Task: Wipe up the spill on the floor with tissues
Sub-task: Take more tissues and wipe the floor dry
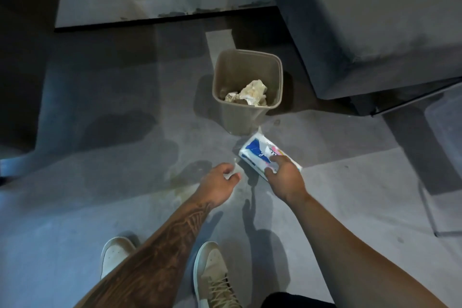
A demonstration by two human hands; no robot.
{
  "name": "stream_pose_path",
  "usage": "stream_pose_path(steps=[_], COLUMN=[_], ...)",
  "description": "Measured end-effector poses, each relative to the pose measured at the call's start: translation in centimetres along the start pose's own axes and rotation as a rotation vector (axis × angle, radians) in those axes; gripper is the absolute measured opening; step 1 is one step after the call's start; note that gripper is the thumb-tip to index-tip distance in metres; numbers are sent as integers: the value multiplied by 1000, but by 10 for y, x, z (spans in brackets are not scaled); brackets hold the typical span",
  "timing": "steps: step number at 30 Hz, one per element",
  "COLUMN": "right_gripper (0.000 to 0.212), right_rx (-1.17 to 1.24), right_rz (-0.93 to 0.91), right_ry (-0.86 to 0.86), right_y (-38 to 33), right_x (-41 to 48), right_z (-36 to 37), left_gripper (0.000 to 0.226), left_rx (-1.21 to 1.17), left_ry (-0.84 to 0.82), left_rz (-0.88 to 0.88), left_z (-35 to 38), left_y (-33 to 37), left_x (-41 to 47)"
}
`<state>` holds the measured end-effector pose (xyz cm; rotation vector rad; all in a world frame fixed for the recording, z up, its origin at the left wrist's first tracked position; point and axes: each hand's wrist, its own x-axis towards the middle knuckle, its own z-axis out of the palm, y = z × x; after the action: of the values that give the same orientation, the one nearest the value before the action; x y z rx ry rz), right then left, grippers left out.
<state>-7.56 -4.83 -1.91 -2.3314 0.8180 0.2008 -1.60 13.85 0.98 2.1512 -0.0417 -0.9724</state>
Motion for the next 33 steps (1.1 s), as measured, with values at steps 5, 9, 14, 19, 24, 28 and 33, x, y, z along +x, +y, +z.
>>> stream_pose_path(steps=[5, 9, 14, 19, 24, 28, 33], right_gripper=[17, 17, 15, 14, 15, 8, 15], right_rx=[266, 303, 347, 367, 346, 411, 263], right_rz=[29, -149, -365, -367, -442, -416, -277], right_ry=[193, 286, 258, 134, 44, 20, 208], right_y=[-27, -51, -71, -82, -92, -92, -66], right_x=[-9, -29, -54, -73, -86, -85, -45], right_z=[-13, -13, 4, 19, 28, 29, 24], left_gripper=[46, 30, 60, 72, 25, 29, 24], left_rx=[-34, -242, -806, -1007, -1053, -980, -823], left_ry=[-20, 14, -216, -303, -327, -91, 262], left_rz=[12, 5, -169, -187, -119, -113, -83], left_z=[1, 0, -1, -10, -30, -42, -58], left_y=[1, 17, 19, 3, -2, -9, -24], left_x=[-4, -5, 4, 13, 12, 23, 27])
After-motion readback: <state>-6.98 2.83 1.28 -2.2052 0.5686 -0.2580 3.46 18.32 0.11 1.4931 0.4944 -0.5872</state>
